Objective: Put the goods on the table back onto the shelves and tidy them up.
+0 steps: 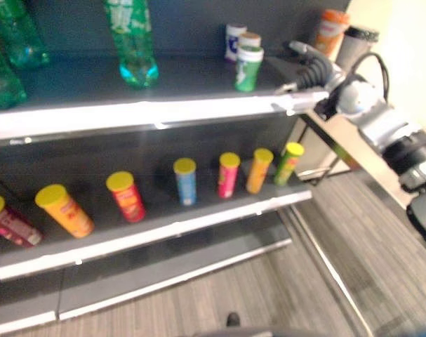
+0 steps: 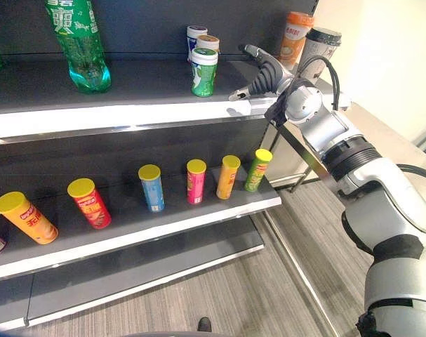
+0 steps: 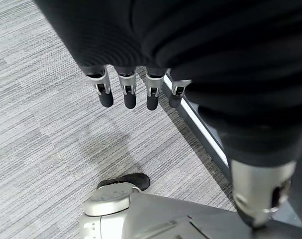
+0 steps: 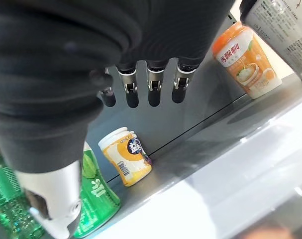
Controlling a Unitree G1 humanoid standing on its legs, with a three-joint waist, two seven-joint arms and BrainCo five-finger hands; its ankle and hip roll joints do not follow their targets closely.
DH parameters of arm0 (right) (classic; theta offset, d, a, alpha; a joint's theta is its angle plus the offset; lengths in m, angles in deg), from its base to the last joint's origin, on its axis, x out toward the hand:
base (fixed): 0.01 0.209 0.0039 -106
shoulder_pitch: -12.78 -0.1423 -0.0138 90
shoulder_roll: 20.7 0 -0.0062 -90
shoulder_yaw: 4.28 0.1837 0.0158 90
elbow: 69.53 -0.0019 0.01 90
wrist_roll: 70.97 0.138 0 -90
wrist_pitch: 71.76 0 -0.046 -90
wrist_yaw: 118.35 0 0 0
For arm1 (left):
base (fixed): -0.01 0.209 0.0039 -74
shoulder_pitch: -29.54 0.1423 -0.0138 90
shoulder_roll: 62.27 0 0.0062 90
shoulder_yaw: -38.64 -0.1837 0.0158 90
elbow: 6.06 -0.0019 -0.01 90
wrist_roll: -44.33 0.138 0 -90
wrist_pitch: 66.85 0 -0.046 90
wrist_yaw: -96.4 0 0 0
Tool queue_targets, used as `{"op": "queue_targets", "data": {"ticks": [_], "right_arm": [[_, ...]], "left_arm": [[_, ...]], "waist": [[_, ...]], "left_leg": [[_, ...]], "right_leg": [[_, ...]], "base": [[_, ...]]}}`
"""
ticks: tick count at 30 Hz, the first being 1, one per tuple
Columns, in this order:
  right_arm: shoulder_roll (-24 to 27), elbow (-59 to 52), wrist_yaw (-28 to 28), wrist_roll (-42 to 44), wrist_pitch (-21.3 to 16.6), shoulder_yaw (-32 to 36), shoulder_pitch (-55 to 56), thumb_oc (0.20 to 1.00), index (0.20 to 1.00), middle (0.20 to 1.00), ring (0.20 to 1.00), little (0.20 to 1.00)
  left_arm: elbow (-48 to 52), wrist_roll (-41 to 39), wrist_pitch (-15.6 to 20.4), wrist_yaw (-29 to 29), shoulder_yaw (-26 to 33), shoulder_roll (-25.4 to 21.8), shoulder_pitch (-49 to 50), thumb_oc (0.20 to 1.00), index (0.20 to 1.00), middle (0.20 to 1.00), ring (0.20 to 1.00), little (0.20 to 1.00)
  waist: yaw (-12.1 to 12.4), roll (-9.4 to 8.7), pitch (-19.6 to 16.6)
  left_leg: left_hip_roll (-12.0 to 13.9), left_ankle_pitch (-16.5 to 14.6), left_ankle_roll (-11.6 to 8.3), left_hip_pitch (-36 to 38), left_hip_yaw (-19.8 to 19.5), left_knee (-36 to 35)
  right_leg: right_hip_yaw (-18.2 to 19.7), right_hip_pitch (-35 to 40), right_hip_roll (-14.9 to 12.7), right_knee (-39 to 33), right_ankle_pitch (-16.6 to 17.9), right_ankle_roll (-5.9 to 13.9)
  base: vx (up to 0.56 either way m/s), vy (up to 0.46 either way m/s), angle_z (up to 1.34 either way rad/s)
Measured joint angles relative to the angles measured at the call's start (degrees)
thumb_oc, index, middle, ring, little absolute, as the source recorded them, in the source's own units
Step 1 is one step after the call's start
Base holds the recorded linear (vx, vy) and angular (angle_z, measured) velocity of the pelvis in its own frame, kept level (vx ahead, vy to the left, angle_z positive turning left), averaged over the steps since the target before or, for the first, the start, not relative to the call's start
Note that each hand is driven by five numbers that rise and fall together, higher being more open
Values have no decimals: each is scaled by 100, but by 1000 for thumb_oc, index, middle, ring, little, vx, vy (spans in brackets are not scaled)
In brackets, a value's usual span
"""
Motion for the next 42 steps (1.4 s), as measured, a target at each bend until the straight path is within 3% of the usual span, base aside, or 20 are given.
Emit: {"op": "queue_targets", "data": {"ticks": [4, 8, 11, 16, 17, 21, 26, 30, 31, 34, 35, 36, 38, 39, 42], "right_arm": [[413, -773, -119, -125, -15, 177, 249, 1000, 1000, 1000, 1000, 1000], [1128, -2337, -251, -485, -52, 1191, 1386, 1000, 1000, 1000, 1000, 1000], [1311, -2789, -254, -599, -111, 1689, 1941, 1000, 1000, 1000, 1000, 1000], [1499, -3984, -288, -684, -268, 3346, 4251, 1000, 1000, 1000, 1000, 1000], [1595, -4349, -221, -677, -318, 3938, 5066, 1000, 1000, 1000, 1000, 1000], [1705, -4817, 83, -475, -502, 4794, 6709, 1000, 1000, 1000, 1000, 1000], [2414, -5255, 1028, 370, -714, 4783, 7896, 1000, 1000, 1000, 1000, 1000], [2393, -4916, 1642, 823, -748, 3489, 7794, 1000, 1000, 1000, 1000, 1000], [2265, -4743, 1728, 863, -692, 3067, 7597, 1000, 1000, 1000, 1000, 1000], [873, -2870, 1951, 901, -251, 1390, 6551, 1000, 1000, 1000, 1000, 1000], [694, -2579, 1987, 894, -112, 1212, 6507, 1000, 1000, 1000, 1000, 1000], [-262, -1281, 1987, 782, -13, 815, 6251, 1000, 1000, 1000, 1000, 1000], [-1753, 756, 1698, 408, 310, 586, 5876, 1000, 1000, 1000, 1000, 1000], [-2222, 1373, 1605, 229, 313, 647, 5867, 1000, 1000, 1000, 1000, 1000], [-3711, 3664, 925, -10, 243, 1539, 5769, 1000, 1000, 1000, 1000, 1000]], "left_arm": [[0, 2, -51, -29, 115, 27, 0, 1000, 1000, 1000, 1000, 1000], [-1, 5, -135, -43, 331, 119, -14, 1000, 1000, 1000, 1000, 1000], [0, 9, -160, -41, 406, 159, -22, 1000, 1000, 1000, 1000, 1000], [13, 33, -185, -21, 526, 202, -75, 1000, 1000, 1000, 1000, 1000], [43, 44, -184, -36, 638, 225, -98, 1000, 1000, 1000, 1000, 1000], [125, 41, -157, -59, 853, 396, -23, 1000, 1000, 1000, 1000, 1000], [167, 45, -30, -211, 836, 472, -39, 1000, 1000, 1000, 1000, 1000], [196, 54, 100, -308, 689, 403, -9, 1000, 1000, 1000, 1000, 1000], [234, 55, 109, -332, 536, 347, 5, 1000, 1000, 1000, 1000, 1000], [414, 75, 138, -381, 252, 209, -27, 1000, 1000, 1000, 1000, 1000], [473, 106, 144, -386, 163, 198, -39, 1000, 1000, 1000, 1000, 1000], [533, 98, 176, -378, 57, 196, -43, 1000, 1000, 1000, 1000, 1000], [482, 111, 155, -397, -71, 196, -155, 1000, 1000, 1000, 1000, 1000], [448, 106, 160, -377, -74, 241, -195, 1000, 1000, 1000, 1000, 1000], [195, 96, 143, -311, -50, 354, -320, 1000, 1000, 1000, 1000, 1000]], "waist": [[-123, 36, -7], [-164, 90, -7], [-240, 129, -6], [-421, 181, 7], [-401, 180, 11], [-532, 236, 64], [-634, 273, 86], [-562, 223, 98], [-558, 197, 91], [-501, 117, 128], [-376, 177, 175], [-267, 189, 190], [-174, 263, 232], [-71, 289, 260], [106, 448, 297]], "left_leg": [[-3, 0, 1, 10, 19, -12], [-6, 0, 3, 35, 65, -39], [-8, -1, 4, 71, 148, -60], [-13, -6, 21, 90, 178, -123], [-11, -9, 15, 87, 154, -123], [-12, -23, 28, 79, 181, -128], [5, -27, 38, 93, 277, -124], [7, -26, 39, 45, 284, -126], [9, -21, 43, 37, 288, -123], [5, 12, 44, 12, 277, -121], [-4, 30, 64, -2, 260, -120], [-5, 30, 63, -3, 223, -120], [3, 38, 58, -31, 155, -117], [5, 35, 52, -36, 129, -115], [22, 40, 46, -12, -9, -91]], "right_leg": [[22, 1, -2, -1, 0, 1], [66, 1, -2, 0, 0, 1], [150, 4, 7, -9, 10, 9], [186, 3, 4, -29, -23, 51], [162, -1, 0, -29, -42, 72], [184, -5, 0, -30, -51, 73], [238, -21, 24, -30, -48, 75], [250, -69, 27, -31, -35, 79], [250, -74, 29, -33, -29, 78], [229, -88, 21, -33, -2, 77], [210, -101, 6, -30, -1, 78], [181, -93, -3, -31, -7, 73], [136, -101, 5, -32, -27, 54], [114, -102, -2, -28, -32, 61], [-32, -60, -6, -1, -68, 12]], "base": [[2, 4, -1], [8, 5, -5], [1, 13, -13], [4, 6, -4], [24, 0, 5], [-10, -5, -5], [-32, -16, -8], [-41, -4, -1], [-37, 6, 4], [-28, 4, 3], [-28, -8, 9], [-24, -12, 14], [-21, -22, 17], [-11, -22, 16], [12, -22, 22]]}}
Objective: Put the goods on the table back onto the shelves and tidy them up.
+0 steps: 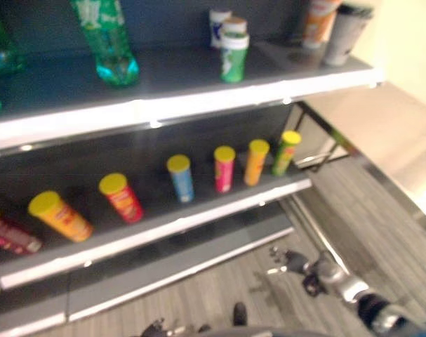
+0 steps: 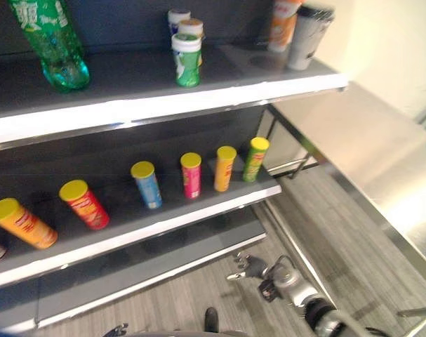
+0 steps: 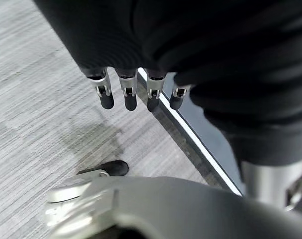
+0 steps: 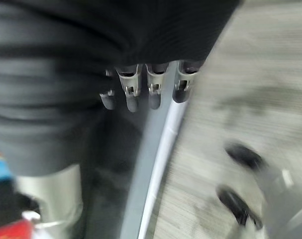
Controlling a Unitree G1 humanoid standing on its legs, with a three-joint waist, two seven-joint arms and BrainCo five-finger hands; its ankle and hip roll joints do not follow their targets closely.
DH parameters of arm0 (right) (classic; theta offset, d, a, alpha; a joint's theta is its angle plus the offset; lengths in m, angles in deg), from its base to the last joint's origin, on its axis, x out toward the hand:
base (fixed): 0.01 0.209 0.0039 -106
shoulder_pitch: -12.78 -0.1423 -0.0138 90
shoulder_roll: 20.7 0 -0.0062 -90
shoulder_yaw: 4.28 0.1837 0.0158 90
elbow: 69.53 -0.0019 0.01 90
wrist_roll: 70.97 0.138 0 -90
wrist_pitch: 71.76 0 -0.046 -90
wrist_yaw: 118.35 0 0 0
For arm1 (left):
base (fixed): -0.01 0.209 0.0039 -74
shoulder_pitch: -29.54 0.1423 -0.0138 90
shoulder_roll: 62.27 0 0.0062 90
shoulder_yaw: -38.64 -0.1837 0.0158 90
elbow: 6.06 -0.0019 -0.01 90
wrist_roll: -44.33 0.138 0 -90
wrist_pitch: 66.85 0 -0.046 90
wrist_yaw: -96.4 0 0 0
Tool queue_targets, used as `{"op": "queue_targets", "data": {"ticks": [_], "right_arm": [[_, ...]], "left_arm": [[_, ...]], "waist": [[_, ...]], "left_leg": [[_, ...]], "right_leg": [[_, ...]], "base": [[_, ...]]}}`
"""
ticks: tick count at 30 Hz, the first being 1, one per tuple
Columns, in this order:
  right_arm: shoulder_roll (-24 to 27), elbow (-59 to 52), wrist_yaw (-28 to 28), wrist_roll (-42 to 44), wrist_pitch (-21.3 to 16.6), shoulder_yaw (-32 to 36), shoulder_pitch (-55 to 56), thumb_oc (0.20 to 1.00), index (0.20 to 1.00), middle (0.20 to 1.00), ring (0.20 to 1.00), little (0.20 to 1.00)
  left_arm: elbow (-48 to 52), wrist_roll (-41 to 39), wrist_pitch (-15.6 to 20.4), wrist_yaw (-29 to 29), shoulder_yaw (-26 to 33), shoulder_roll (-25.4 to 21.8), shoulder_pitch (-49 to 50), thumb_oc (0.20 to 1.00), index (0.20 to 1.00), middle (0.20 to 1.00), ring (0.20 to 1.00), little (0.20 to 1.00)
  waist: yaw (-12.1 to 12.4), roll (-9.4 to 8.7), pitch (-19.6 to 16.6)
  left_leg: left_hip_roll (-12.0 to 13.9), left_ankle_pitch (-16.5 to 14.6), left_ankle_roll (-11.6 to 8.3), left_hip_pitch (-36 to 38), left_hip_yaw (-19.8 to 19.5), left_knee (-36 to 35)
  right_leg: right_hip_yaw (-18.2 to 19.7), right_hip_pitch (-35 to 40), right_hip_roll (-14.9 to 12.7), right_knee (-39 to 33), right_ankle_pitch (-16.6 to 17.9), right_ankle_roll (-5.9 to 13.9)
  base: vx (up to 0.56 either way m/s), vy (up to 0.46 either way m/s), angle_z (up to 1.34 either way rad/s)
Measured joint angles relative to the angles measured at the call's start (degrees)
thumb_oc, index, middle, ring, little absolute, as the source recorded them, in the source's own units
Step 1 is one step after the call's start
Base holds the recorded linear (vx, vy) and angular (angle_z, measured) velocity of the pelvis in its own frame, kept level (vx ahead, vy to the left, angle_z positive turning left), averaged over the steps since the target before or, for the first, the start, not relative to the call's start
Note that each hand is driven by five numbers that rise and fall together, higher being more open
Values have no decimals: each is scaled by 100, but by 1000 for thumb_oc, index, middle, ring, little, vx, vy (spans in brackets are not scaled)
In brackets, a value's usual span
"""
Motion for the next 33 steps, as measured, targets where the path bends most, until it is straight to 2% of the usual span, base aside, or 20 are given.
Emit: {"op": "queue_targets", "data": {"ticks": [1, 2, 6, 9, 13, 14, 15, 16, 17, 18, 19, 22, 23, 27, 29, 31, 33], "right_arm": [[-233, 492, -243, 15, 36, 270, -71, 1000, 1000, 1000, 1000, 1000], [-528, 1152, -691, 92, 16, 954, -87, 1000, 1000, 1000, 1000, 1000], [-476, 1755, -1175, 866, -8, 1820, -84, 1000, 1000, 1000, 1000, 1000], [-360, 1656, -1276, 1170, 22, 1804, 68, 1000, 1000, 1000, 1000, 1000], [-312, 1336, -1282, 1599, 1, 1822, 325, 1000, 1000, 1000, 1000, 1000], [-309, 1394, -1302, 1613, -10, 1938, 335, 1000, 1000, 1000, 1000, 1000], [-295, 1440, -1365, 1656, -9, 1932, 358, 1000, 1000, 1000, 1000, 1000], [-268, 1455, -1413, 1752, -14, 1944, 386, 1000, 1000, 1000, 1000, 1000], [-264, 1455, -1419, 1798, -17, 2005, 388, 1000, 1000, 1000, 1000, 1000], [-258, 1450, -1420, 1814, -31, 2056, 397, 1000, 1000, 1000, 1000, 1000], [-238, 1412, -1420, 1802, -32, 2065, 405, 1000, 1000, 1000, 1000, 1000], [-206, 1410, -1417, 1753, -24, 2088, 400, 1000, 1000, 1000, 1000, 1000], [-183, 1406, -1410, 1632, -2, 2130, 397, 1000, 1000, 1000, 1000, 1000], [-94, 1421, -1384, 1528, 14, 2285, 499, 1000, 1000, 1000, 1000, 1000], [-49, 1420, -1367, 1526, 30, 2305, 596, 1000, 1000, 1000, 1000, 1000], [-29, 1393, -1327, 1412, 105, 2281, 671, 1000, 1000, 1000, 1000, 1000], [-19, 1425, -1284, 1286, 127, 2266, 733, 1000, 1000, 1000, 1000, 1000]], "left_arm": [[-42, -8, -15, 34, -2, 15, -61, 1000, 1000, 1000, 1000, 1000], [-130, 6, -63, 127, -21, 48, -186, 1000, 1000, 1000, 1000, 1000], [-206, 7, -108, 230, -22, 55, -255, 1000, 1000, 1000, 1000, 1000], [-137, 7, -106, 298, -22, 50, -250, 1000, 1000, 1000, 1000, 1000], [47, -85, -92, 404, 265, -83, -265, 1000, 1000, 1000, 1000, 1000], [416, -104, -89, 493, 225, -79, -101, 1000, 1000, 1000, 1000, 1000], [1227, -178, -82, 544, 186, -231, 148, 1000, 1000, 1000, 1000, 1000], [1917, -300, 11, 537, 101, -294, 389, 1000, 1000, 1000, 1000, 1000], [2562, -340, -74, 494, 126, -368, 568, 1000, 1000, 1000, 1000, 1000], [3078, -351, -13, 463, 122, -450, 767, 1000, 1000, 1000, 1000, 1000], [4011, -492, -13, 326, 256, -596, 1107, 1000, 1000, 1000, 1000, 1000], [4432, -509, -21, 241, 400, -702, 1194, 1000, 1000, 1000, 1000, 1000], [5348, -544, -107, 58, 746, -927, 1615, 1000, 1000, 1000, 1000, 1000], [5959, -729, -153, -158, 1013, -1218, 1843, 1000, 1000, 1000, 1000, 1000], [6876, -759, -195, -371, 1131, -1532, 2149, 1000, 1000, 1000, 1000, 1000], [7693, -851, -316, -504, 1152, -1859, 2058, 1000, 1000, 1000, 1000, 1000], [8364, -962, -233, -521, 1235, -2000, 1789, 1000, 1000, 1000, 1000, 1000]], "waist": [[16, 28, 4], [103, 49, 15], [126, 66, 26], [128, 52, 21], [163, 69, 19], [198, 101, 16], [234, 108, 16], [384, 141, 27], [449, 145, 30], [455, 147, 33], [512, 173, 43], [648, 230, 43], [658, 245, 44], [732, 281, 44], [768, 273, 47], [785, 298, 45], [768, 333, 21]], "left_leg": [[8, -1, -2, -1, -10, 8], [14, -8, -11, 0, -72, 12], [18, -15, -21, 31, -197, 11], [14, -17, -23, 68, -307, 8], [26, -40, -55, 109, -382, 3], [31, -38, -53, 103, -445, 7], [29, -39, -56, 100, -476, 8], [35, -13, -39, 101, -511, 6], [38, -15, -43, 106, -515, 5], [39, -23, -61, 102, -532, 12], [41, -18, -73, 107, -623, 7], [47, -18, -83, 111, -651, 11], [56, -17, -87, 110, -677, 11], [53, 3, -121, 107, -800, -23], [59, 9, -126, 105, -815, -26], [68, 10, -135, 101, -828, -30], [70, 14, -140, 110, -871, -30]], "right_leg": [[-8, 16, 3, 0, -1, -28], [-78, 39, 4, 0, -13, -46], [-205, 136, -7, -1, -39, -79], [-297, 204, -16, -19, -70, -118], [-371, 268, -13, -24, -112, -154], [-409, 279, -12, -21, -111, -154], [-434, 284, -13, -26, -112, -154], [-472, 298, -14, -26, -113, -156], [-474, 299, -12, -26, -115, -159], [-493, 307, -11, -27, -117, -161], [-586, 333, -18, -27, -134, -162], [-617, 354, -19, -26, -145, -153], [-649, 361, -15, -27, -155, -149], [-754, 375, -30, -27, -197, -114], [-771, 379, -29, -27, -205, -122], [-781, 382, -24, -26, -204, -124], [-829, 403, -27, -25, -203, -134]], "base": [[32, -16, 21], [36, -2, 21], [50, -5, 16], [19, -7, 19], [11, -32, 11], [-10, -44, 13], [-8, -40, 19], [1, -38, 14], [6, -31, 10], [12, -33, 19], [16, -32, 24], [17, -32, 12], [11, -17, 10], [16, -26, 15], [20, -36, 5], [28, -45, 5], [19, -44, 11]]}}
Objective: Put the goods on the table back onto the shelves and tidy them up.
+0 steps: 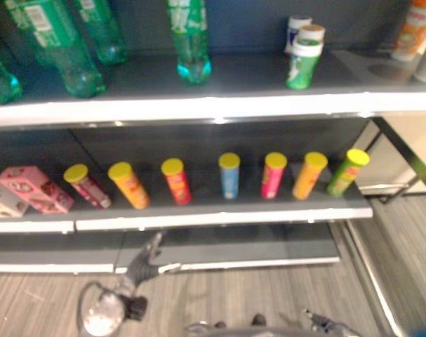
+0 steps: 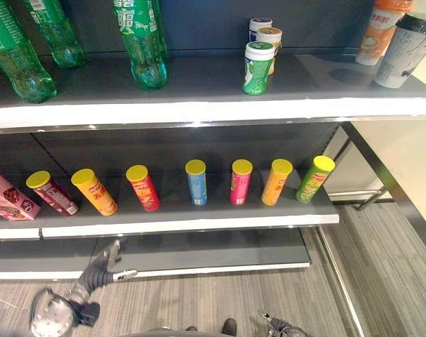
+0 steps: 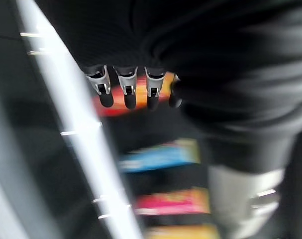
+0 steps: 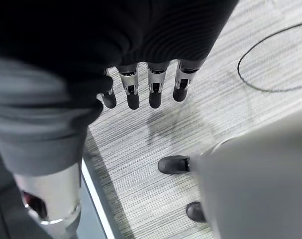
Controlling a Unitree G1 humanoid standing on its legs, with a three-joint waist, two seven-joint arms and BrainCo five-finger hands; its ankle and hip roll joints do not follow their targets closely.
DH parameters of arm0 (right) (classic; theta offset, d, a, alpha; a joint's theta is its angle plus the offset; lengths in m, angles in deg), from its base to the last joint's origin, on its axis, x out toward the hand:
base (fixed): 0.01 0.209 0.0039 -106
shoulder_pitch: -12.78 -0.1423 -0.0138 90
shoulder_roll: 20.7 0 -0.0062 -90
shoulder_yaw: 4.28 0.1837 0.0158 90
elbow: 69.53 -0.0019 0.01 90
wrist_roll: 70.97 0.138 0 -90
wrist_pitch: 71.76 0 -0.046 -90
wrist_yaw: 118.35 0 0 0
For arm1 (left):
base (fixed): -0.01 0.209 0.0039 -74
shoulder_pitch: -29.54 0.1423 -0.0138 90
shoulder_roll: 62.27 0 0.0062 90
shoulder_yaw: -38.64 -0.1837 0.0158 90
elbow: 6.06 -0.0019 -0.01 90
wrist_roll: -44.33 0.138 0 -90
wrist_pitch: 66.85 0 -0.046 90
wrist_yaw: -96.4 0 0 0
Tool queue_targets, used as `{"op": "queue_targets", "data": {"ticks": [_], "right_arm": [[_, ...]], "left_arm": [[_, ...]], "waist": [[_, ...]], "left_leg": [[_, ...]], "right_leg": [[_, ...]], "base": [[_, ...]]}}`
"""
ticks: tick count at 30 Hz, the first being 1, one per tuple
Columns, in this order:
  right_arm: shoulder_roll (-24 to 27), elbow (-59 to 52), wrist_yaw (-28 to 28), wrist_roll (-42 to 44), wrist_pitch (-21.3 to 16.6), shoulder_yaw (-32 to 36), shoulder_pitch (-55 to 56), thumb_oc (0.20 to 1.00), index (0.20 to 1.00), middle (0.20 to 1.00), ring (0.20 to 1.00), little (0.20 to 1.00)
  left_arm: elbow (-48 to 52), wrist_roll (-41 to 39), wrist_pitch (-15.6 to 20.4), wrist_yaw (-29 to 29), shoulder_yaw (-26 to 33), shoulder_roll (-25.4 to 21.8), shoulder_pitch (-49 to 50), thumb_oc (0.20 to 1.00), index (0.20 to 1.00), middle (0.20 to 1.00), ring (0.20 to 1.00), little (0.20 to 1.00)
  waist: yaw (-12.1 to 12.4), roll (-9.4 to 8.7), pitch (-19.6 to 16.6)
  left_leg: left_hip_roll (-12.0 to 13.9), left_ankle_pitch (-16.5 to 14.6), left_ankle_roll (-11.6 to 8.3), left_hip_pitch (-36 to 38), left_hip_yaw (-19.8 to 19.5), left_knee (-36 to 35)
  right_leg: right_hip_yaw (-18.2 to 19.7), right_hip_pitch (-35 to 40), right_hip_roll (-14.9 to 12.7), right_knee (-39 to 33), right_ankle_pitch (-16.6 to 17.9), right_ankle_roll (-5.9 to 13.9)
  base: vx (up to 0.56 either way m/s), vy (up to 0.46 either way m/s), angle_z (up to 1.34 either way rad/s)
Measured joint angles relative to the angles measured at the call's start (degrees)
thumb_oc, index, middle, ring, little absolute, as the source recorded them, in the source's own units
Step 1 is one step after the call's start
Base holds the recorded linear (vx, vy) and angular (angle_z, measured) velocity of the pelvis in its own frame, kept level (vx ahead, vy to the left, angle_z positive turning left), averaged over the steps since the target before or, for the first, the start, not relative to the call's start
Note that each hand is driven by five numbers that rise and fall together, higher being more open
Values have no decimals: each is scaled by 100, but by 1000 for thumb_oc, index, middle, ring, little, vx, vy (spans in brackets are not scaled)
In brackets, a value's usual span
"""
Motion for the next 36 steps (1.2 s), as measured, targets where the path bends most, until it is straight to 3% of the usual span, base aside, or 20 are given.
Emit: {"op": "queue_targets", "data": {"ticks": [4, 7, 17, 27, 36], "right_arm": [[-30, -16, 69, -273, 10, -308, 45, 1000, 1000, 1000, 1000, 1000], [-36, -14, 124, -434, 6, -462, -11, 1000, 1000, 1000, 1000, 1000], [-74, -14, 245, -598, 19, -512, -34, 1000, 1000, 1000, 1000, 1000], [-89, -15, 228, -602, 5, -673, -79, 1000, 1000, 1000, 1000, 1000], [-102, -30, 160, -685, 5, -694, -97, 1000, 1000, 1000, 1000, 1000]], "left_arm": [[1095, -45, 75, 24, -258, -21, -1529, 1000, 1000, 1000, 1000, 1000], [1313, -501, 204, 36, -556, 73, -2073, 1000, 1000, 1000, 1000, 1000], [1313, -1363, -103, 128, -1205, 162, -2493, 1000, 1000, 1000, 1000, 1000], [1310, -1329, 85, 893, -718, 340, -3468, 1000, 1000, 1000, 1000, 1000], [1225, -1107, 228, 1547, -321, 552, -3646, 1000, 1000, 1000, 1000, 1000]], "waist": [[-92, 37, -27], [-230, 66, -39], [-438, 85, -48], [-512, 110, -72], [-527, 144, -115]], "left_leg": [[12, 38, -1, 19, -62, 11], [10, 42, -4, 61, -51, 3], [5, 40, -2, 111, 84, 3], [5, 38, -6, 111, 99, 9], [3, 39, -1, 117, 99, 6]], "right_leg": [[-76, 35, 0, 3, -19, -5], [-71, 83, -1, 24, -16, -8], [63, 90, 5, 0, -21, -18], [75, 89, 4, 24, 3, -42], [74, 94, 0, 25, 5, -46]], "base": [[18, -30, 10], [7, -2, -2], [12, -4, -6], [1, 1, -1], [7, 1, 0]]}}
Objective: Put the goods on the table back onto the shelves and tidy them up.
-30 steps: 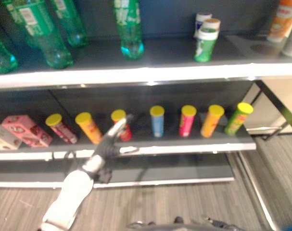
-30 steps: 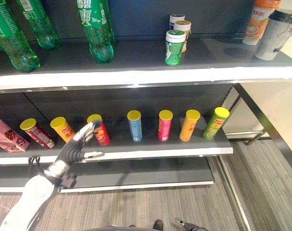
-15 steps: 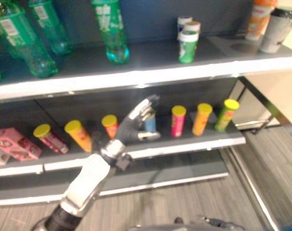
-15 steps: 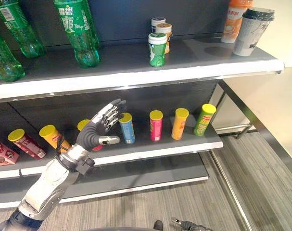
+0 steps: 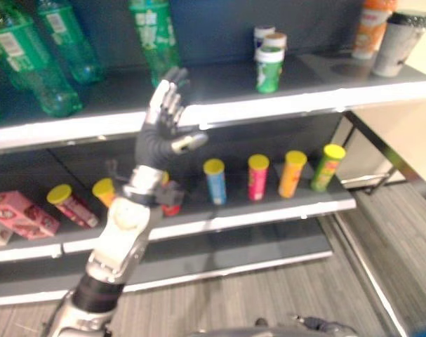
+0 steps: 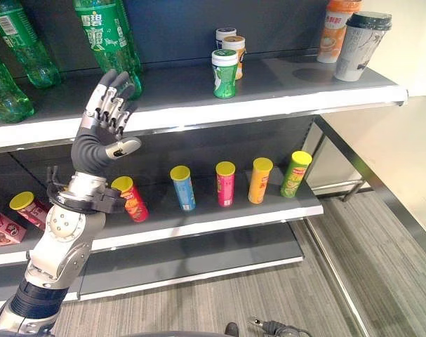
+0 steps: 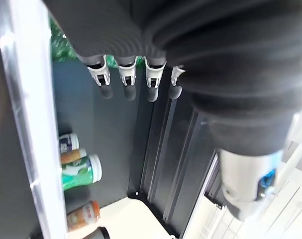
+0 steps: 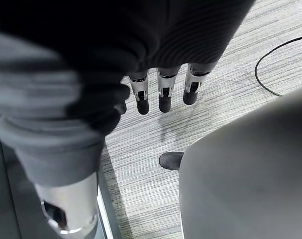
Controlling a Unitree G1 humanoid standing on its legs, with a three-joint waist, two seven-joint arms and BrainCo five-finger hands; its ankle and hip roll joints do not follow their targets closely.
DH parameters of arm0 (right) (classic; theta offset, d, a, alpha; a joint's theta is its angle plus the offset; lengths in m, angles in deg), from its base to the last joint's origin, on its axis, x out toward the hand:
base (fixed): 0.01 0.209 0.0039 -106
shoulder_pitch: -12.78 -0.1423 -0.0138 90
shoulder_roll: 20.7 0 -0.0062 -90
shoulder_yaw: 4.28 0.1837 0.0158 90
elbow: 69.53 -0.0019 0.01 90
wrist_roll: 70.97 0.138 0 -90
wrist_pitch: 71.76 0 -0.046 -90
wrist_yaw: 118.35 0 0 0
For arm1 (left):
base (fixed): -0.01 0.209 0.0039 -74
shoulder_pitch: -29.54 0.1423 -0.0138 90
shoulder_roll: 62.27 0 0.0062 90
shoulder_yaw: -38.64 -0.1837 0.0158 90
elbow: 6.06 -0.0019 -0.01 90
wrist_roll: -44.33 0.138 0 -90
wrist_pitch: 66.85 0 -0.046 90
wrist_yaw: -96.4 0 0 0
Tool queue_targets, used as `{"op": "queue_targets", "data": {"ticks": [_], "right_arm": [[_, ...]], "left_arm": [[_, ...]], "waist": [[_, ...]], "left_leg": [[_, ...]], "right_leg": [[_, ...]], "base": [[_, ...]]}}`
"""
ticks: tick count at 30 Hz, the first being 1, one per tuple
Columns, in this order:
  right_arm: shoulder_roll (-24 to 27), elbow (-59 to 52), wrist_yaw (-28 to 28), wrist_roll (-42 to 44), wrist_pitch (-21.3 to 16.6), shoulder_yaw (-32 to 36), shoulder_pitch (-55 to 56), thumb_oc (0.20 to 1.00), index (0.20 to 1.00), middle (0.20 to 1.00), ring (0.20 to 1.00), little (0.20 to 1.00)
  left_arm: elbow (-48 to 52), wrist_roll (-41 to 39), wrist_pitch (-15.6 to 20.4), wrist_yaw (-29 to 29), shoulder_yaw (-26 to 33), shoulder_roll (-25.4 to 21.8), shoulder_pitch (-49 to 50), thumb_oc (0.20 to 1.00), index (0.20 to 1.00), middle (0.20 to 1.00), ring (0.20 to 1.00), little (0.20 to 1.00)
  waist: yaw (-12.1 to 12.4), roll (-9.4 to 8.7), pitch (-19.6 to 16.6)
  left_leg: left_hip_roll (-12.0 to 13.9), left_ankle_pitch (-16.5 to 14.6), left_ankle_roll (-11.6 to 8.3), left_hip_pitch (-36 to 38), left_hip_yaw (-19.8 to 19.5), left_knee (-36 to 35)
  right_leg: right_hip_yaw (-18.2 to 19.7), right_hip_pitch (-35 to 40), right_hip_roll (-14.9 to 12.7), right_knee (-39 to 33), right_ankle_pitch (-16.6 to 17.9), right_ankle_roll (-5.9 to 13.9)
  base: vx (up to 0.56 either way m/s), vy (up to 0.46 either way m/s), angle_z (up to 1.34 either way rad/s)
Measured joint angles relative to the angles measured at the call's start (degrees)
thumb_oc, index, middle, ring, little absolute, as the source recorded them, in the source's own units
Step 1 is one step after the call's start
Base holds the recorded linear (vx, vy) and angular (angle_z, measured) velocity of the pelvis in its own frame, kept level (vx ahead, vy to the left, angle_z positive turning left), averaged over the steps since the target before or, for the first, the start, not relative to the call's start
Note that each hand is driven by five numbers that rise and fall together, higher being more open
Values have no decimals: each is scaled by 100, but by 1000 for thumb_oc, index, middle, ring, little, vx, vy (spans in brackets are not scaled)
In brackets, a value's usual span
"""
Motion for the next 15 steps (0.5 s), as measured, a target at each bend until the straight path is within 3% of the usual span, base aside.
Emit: {"op": "queue_targets", "data": {"ticks": [15], "right_arm": [[-15, -47, 14, -180, 8, -42, -29, 1000, 1000, 1000, 1000, 1000]], "left_arm": [[-1387, 190, 15, 524, 97, 100, -825, 1000, 1000, 1000, 1000, 1000]], "waist": [[-197, 19, -77]], "left_leg": [[-2, -2, -2, 12, 141, 1]], "right_leg": [[96, -22, 4, -25, 36, -20]], "base": [[5, 4, -3]]}}
